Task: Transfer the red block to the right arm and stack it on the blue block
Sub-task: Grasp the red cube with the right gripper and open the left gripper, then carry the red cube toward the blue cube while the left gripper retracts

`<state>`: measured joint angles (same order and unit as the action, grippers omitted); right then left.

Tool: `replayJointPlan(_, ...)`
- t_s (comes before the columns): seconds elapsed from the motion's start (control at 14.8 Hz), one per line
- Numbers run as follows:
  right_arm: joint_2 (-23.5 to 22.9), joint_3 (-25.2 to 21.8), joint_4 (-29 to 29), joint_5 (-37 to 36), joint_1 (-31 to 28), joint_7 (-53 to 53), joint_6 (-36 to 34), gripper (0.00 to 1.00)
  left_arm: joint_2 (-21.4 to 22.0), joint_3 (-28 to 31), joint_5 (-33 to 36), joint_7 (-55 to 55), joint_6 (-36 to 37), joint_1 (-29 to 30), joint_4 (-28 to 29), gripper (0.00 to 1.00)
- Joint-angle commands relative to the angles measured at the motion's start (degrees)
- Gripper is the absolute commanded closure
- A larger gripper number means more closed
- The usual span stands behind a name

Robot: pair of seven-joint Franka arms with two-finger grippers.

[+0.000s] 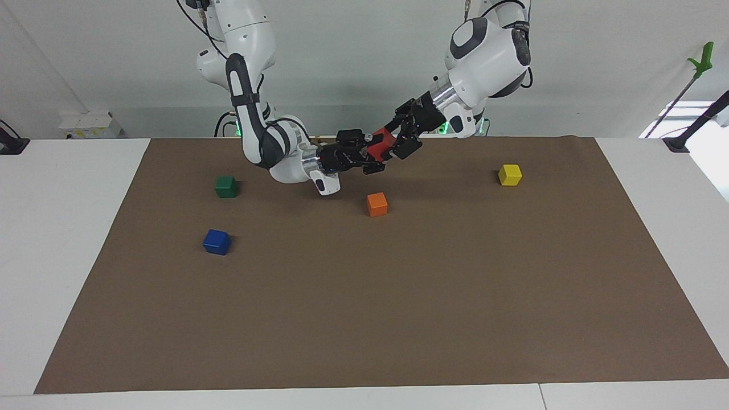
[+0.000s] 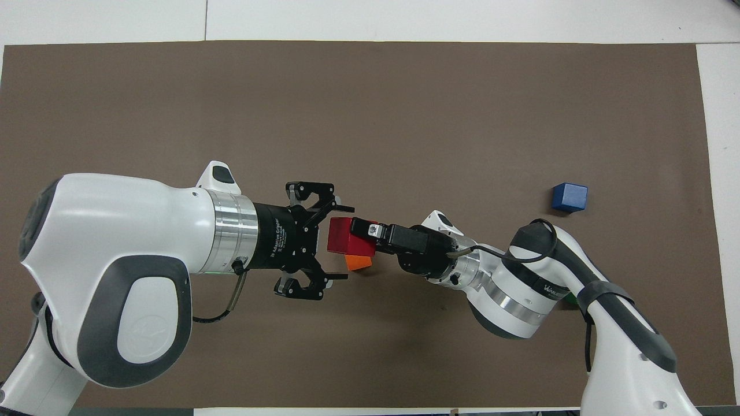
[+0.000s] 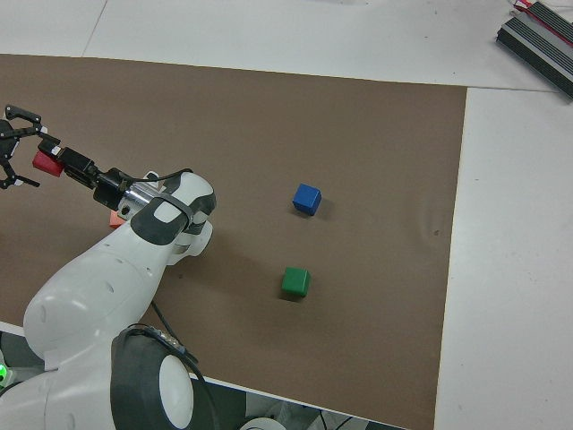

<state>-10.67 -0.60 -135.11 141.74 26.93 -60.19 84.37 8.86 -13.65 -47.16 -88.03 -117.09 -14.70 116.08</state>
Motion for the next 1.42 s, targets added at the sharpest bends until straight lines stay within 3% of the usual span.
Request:
replayJointPlan(0.0,-0.6,0.2,1.0,0.7,-0.5,0.2,1.1,1.0,2.8,0.8,0.4,-0.2,1.3,1.4,0.6,0.0)
replayJointPlan(0.14,0.4,0.0,1.0,-1.4,-1.3,0.8,4.6,1.0,2.9,0.8,1.9,-0.2,1.7,4.3,-0.1,0.0)
replayJointPlan(0.34,5.1,0.0,1.0,-9.6,-3.5,4.2,14.4,1.0,2.1,0.7,13.7,0.1,1.6,6.4,-1.9,0.0)
replayJointPlan(0.54,12.1,0.0,1.0,-20.1,-4.9,11.4,26.5,1.0,2.0,0.7,22.7,2.6,1.8,8.7,-2.0,0.0)
replayJointPlan(0.75,16.9,0.0,1.0,-32.1,-7.3,17.6,31.9,1.0,0.7,0.8,30.5,12.5,3.5,10.4,-4.7,0.0)
replayJointPlan(0.95,20.3,-0.2,1.1,-48.6,-11.4,25.4,33.4,1.0,-0.2,0.9,35.6,25.5,10.1,12.5,-7.6,0.0)
replayJointPlan(1.22,26.7,-0.3,5.3,-82.6,-19.2,41.2,30.6,1.0,-2.2,1.8,43.2,49.3,18.4,13.9,-12.8,0.0)
replayJointPlan(1.36,26.8,-0.2,10.3,-96.7,-22.3,47.6,25.8,1.0,-4.3,5.2,43.4,58.7,20.1,14.5,-15.6,0.0)
